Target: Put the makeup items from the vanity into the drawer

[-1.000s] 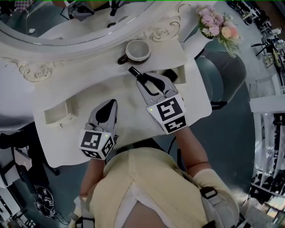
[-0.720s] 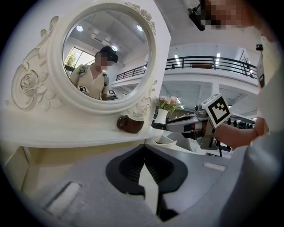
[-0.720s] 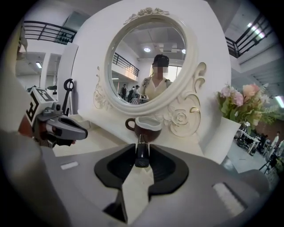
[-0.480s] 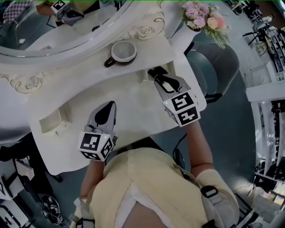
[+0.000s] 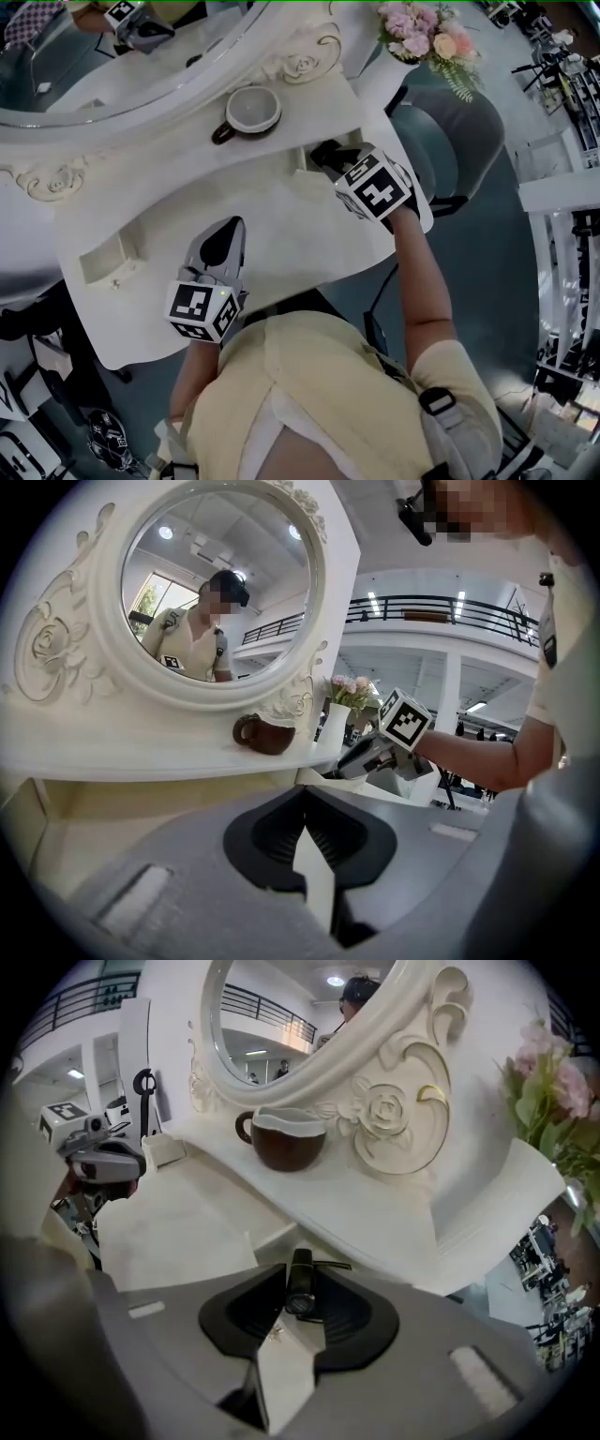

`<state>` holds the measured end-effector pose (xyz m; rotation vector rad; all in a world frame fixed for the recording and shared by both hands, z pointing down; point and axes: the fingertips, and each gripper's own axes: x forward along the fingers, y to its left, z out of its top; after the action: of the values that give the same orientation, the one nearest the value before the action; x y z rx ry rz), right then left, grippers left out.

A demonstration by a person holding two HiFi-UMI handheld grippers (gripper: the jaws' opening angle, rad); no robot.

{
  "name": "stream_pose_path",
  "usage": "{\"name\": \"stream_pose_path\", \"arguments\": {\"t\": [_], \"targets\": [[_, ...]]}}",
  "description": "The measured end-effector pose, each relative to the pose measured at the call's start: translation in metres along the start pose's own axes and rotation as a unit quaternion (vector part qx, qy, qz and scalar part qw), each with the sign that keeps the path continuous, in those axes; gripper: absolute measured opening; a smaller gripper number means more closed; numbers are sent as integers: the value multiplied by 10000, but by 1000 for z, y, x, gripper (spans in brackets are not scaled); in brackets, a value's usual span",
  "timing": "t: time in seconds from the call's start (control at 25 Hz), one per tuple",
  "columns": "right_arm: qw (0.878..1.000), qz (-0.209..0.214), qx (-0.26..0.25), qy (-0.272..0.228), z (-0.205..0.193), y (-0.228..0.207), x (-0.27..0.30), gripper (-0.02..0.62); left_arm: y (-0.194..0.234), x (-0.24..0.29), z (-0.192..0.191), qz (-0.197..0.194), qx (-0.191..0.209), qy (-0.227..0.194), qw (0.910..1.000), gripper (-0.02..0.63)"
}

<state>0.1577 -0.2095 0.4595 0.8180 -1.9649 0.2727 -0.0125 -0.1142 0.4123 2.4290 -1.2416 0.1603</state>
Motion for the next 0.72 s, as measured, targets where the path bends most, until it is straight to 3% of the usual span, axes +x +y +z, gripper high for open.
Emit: {"name": "stream_pose_path", "arguments": {"t": [0.4, 0.72], "targets": [[9978, 482, -299, 332, 10, 2, 17, 109, 0, 6, -2, 140, -58, 39, 9999, -2], [9988, 470, -1, 129, 11, -5, 22, 112, 7, 13, -3, 334, -125, 50, 9994, -2]]}}
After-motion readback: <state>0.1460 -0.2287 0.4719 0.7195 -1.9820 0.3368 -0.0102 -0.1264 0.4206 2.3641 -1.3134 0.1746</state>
